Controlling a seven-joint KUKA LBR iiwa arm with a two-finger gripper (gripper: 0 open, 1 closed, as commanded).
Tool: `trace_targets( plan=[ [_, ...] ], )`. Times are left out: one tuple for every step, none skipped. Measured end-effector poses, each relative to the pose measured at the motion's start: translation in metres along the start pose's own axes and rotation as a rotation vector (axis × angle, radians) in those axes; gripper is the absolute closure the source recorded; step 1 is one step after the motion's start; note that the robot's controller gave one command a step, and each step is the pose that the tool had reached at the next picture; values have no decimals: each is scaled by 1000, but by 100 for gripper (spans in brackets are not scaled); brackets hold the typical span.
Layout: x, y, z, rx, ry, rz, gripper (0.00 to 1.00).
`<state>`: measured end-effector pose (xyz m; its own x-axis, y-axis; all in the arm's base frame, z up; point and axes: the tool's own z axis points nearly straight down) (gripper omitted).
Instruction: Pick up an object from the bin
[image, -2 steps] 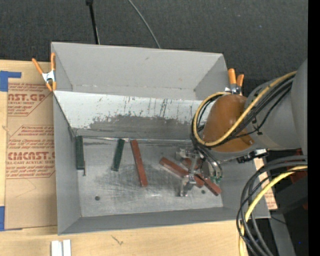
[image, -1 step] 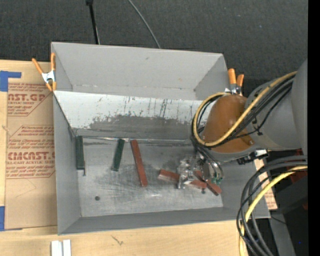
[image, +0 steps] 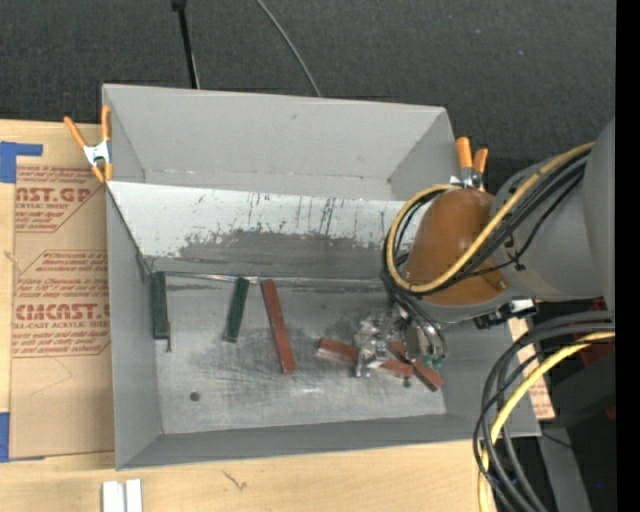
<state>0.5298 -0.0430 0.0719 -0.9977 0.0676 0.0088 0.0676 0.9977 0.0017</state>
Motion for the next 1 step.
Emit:
trace_targets(
  plan=[
    [-11,21,-134,1,-11,-9,100]
  ],
)
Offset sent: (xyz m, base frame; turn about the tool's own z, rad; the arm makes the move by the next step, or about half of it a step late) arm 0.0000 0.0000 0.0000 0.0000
